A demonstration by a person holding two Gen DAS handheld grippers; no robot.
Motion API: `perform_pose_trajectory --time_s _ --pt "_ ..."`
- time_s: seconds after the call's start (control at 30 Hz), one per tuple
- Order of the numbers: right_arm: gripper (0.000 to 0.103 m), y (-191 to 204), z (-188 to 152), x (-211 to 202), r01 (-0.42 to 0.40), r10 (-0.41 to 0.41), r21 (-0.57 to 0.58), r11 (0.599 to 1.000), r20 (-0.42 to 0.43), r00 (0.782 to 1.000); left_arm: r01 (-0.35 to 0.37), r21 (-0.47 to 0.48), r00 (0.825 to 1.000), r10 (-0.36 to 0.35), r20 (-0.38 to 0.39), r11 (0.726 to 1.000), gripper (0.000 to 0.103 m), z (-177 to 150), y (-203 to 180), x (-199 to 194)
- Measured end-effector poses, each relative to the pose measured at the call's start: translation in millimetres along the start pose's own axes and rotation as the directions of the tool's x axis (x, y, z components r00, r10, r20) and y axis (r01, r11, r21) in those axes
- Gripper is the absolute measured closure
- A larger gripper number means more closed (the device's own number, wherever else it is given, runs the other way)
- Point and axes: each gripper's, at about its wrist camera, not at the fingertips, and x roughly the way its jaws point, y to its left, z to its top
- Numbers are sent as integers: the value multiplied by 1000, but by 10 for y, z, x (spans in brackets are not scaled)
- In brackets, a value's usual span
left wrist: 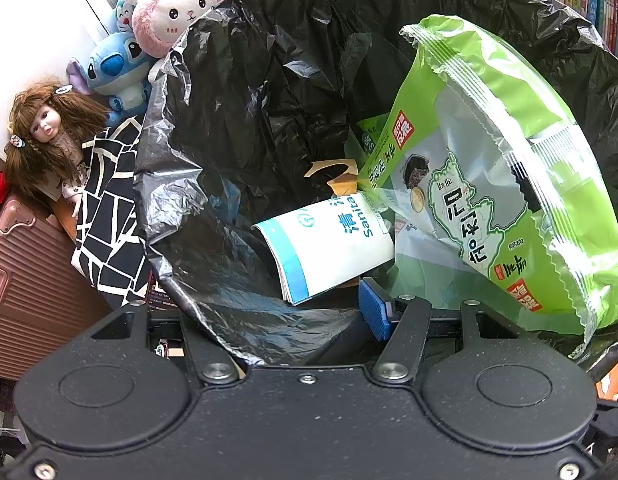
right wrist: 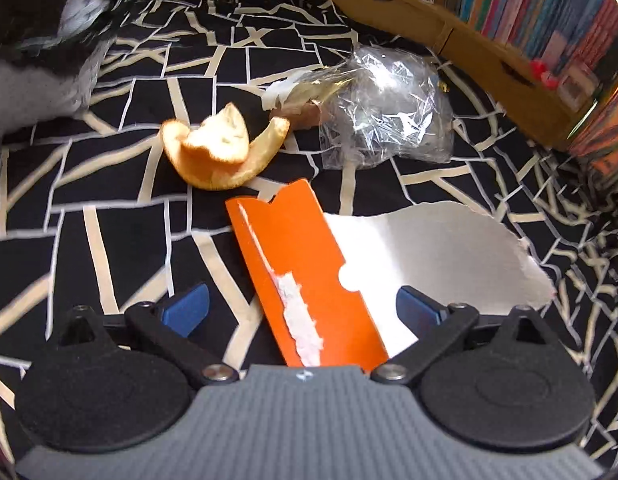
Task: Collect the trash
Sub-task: 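Grasp the orange flap of the box with the right tool, then carry the orange-and-white box over the bag and open the right tool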
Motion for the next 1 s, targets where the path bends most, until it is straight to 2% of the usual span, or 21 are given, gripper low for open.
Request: perform_pose_trajectory --time_s 0.07,0.1,0.13,0.33,0.53,0.67,0.73,0.8,0.9,1.0 --pt "19 -56 59 -2 -38 39 49 998 -11 999 1 -1 1000 -1 0 1000 46 6 -2 4" --pt "31 -72 85 -13 -42 43 69 997 -14 999 2 -2 1000 -2 0 1000 46 6 -1 4" --pt "38 -79 100 -27 -39 40 81 996 -17 999 4 -2 1000 -4 0 1000 46 9 -5 8" --pt "51 -52 147 -260 -44 41 105 994 37 998 17 -7 1000 -17 0 1000 46 7 8 16" --pt "52 -154 302 -677 -68 44 156 985 152 987 22 0 1000 -22 2 1000 46 5 9 25" --pt "52 -218 520 -1088 -115 65 187 976 257 964 28 6 1000 -28 3 1000 46 5 18 30" --pt "52 -261 696 -1359 -166 89 214 963 331 940 31 12 999 -31 8 999 46 5 20 31" --pt "52 -303 918 -1638 -241 130 231 943 410 903 35 16 999 -36 11 999 46 8 30 34" --pt "52 -311 1239 -1974 -369 209 233 900 512 833 43 26 999 -43 15 999 46 6 49 39" --pt "52 -192 1566 -2170 -512 328 187 838 577 748 49 37 999 -50 20 998 46 1 68 48"
